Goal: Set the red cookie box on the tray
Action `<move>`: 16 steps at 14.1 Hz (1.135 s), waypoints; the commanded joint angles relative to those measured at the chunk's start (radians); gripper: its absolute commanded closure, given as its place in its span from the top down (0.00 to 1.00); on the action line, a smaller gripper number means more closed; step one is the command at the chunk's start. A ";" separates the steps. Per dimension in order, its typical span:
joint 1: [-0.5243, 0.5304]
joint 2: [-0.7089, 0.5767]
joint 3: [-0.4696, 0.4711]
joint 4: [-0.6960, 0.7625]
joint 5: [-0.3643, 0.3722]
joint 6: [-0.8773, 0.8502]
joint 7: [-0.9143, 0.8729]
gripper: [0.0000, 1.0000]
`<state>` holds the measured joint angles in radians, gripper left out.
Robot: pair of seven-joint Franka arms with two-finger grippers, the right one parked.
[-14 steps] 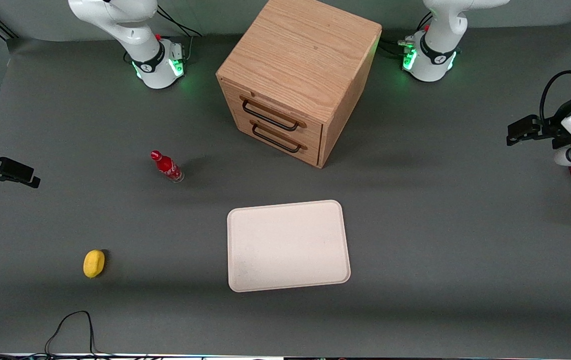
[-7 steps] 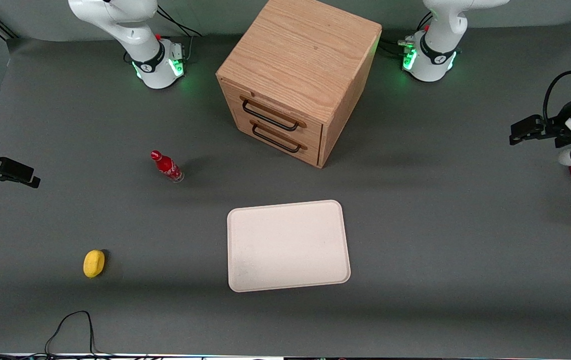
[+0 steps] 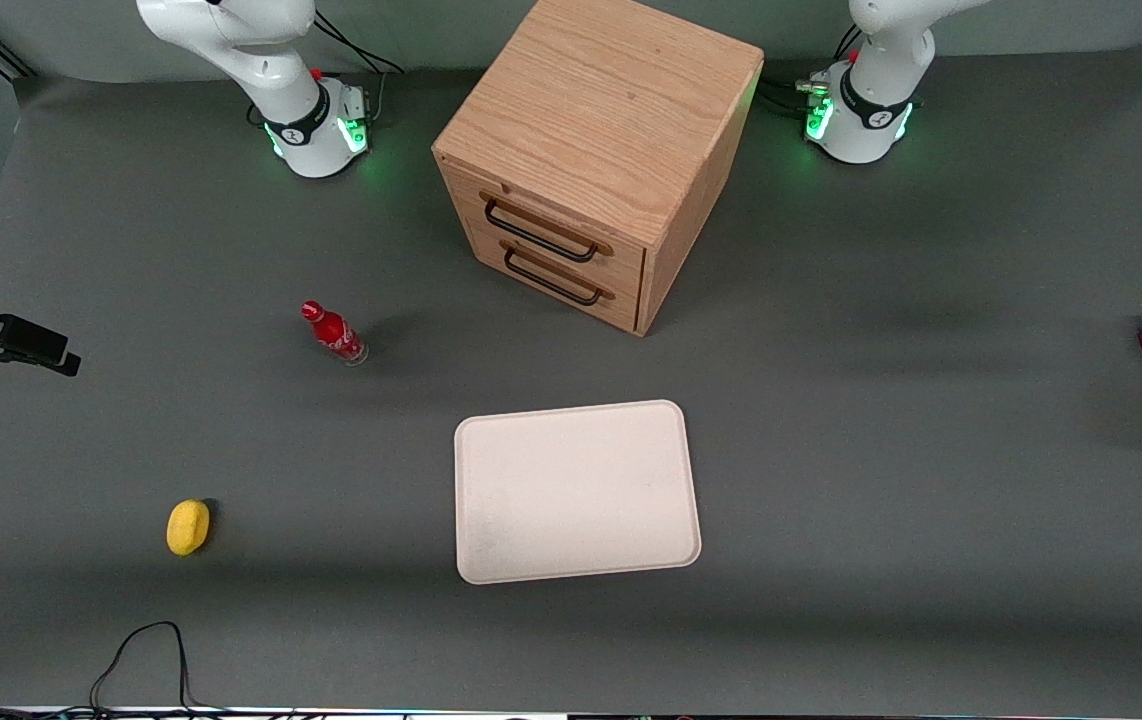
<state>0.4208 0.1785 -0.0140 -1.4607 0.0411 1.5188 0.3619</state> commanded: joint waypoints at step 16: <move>0.319 0.260 -0.023 -0.185 0.056 0.556 0.203 1.00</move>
<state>0.7522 0.4332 -0.0373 -1.5903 0.0953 2.0114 0.5918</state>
